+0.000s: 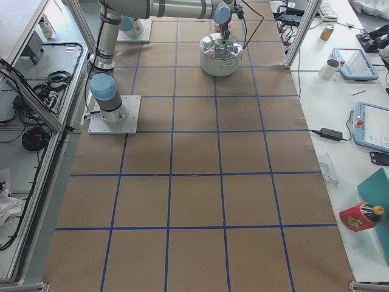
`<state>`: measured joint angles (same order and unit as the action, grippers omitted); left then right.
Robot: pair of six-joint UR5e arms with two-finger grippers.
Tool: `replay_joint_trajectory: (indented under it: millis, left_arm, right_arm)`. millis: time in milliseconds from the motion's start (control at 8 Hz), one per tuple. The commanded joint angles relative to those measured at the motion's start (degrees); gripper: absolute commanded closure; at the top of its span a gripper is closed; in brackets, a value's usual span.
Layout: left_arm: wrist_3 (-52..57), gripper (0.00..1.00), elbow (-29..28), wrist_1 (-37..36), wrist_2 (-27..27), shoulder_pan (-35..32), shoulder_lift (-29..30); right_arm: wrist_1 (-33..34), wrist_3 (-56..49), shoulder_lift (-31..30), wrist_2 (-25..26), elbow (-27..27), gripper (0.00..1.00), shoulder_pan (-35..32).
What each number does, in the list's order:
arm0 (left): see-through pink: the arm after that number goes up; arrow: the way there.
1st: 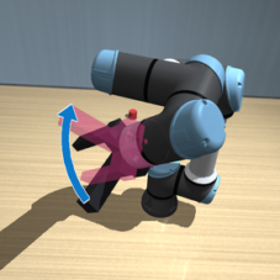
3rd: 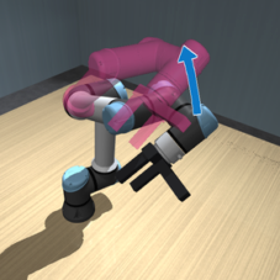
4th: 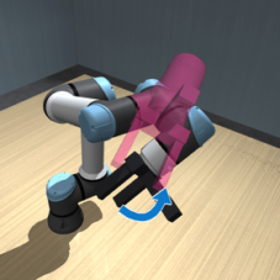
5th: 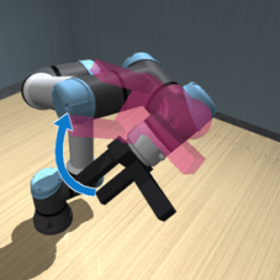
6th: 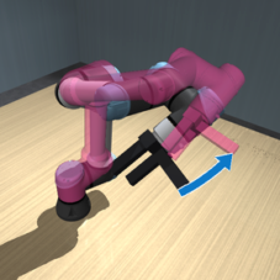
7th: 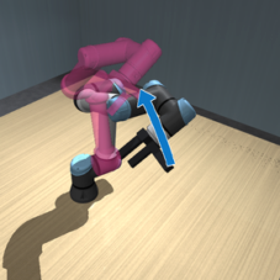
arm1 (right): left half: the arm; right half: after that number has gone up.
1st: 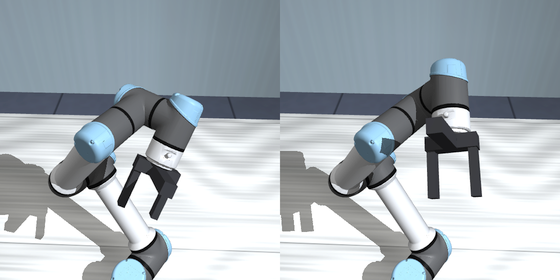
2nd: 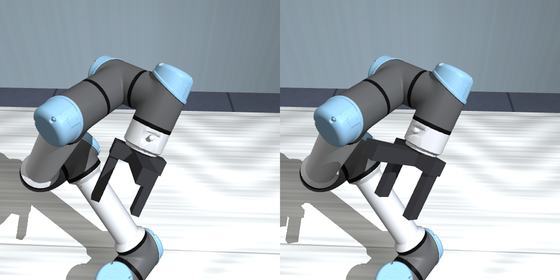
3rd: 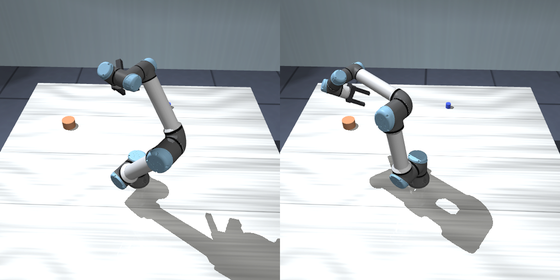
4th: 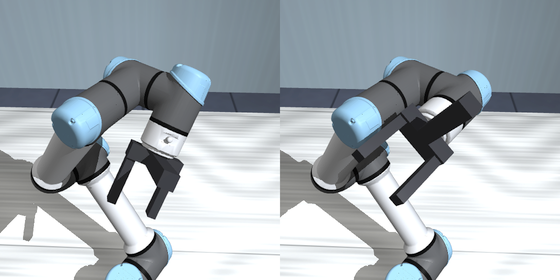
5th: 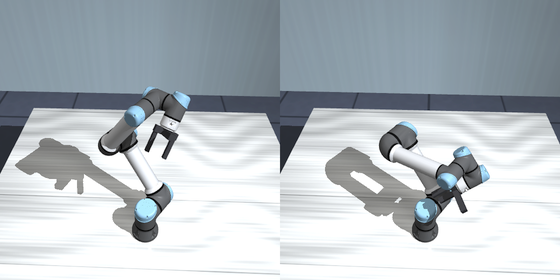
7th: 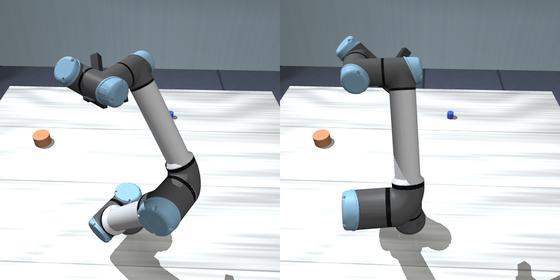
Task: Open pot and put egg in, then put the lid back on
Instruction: 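Lower the glass lid onto the pot with the right gripper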
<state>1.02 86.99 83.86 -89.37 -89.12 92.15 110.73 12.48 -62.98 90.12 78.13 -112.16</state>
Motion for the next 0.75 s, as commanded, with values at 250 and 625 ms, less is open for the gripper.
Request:
replay_joint_trajectory:
  millis: [250, 625]
  left_arm:
    - [1.35, 0.0, 0.02, -0.1, 0.6, 0.0, 0.04]
    - [1.35, 0.0, 0.02, -0.1, 0.6, 0.0, 0.13]
  right_arm:
    - [1.06, -1.31, -0.22, 0.05, 0.09, 1.0, 0.01]
    - [1.15, -2.29, -0.3, 0.05, 0.45, 1.0, 0.01]
